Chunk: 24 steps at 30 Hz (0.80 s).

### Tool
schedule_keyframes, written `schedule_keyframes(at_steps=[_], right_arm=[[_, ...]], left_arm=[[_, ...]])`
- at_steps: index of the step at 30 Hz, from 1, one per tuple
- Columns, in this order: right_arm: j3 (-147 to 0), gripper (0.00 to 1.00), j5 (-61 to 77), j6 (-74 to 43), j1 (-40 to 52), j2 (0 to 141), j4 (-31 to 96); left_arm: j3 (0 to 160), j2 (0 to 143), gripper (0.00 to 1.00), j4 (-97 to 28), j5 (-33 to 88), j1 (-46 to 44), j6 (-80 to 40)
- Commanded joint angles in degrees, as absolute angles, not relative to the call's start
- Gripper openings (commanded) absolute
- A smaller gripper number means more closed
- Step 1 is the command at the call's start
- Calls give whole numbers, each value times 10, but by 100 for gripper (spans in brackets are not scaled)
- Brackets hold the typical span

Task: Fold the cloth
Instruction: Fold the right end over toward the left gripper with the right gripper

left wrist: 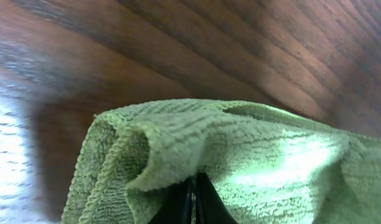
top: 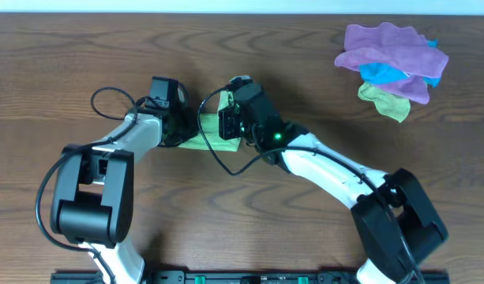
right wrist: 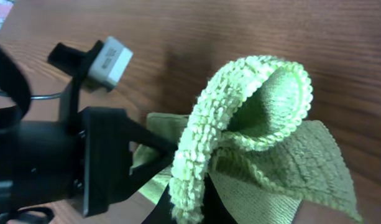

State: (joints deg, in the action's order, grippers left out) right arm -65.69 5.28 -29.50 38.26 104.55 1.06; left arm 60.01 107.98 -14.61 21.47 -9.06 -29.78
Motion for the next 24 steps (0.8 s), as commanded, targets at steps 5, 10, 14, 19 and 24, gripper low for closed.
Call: schedule_keyframes(at_steps=[5,10,14,19,24], right_arm=[[-677,1,55,-279,390,1065,11],[-686,1,60,-264,401,1065,16],[-704,1,58,-249,410,1065,32],[-715,1,59,-245,413,1065,39],[-716,1,62,-244,421,1065,39]], left_arm=[[591,1030,6,-154,206,-86,-282],[591,994,6,-164,190,-84,-270],[591,970,6,-181,186,-69,-270],[591,941,6,-197,169,-35,-266],[591,921,6,-214,145,0,-252]])
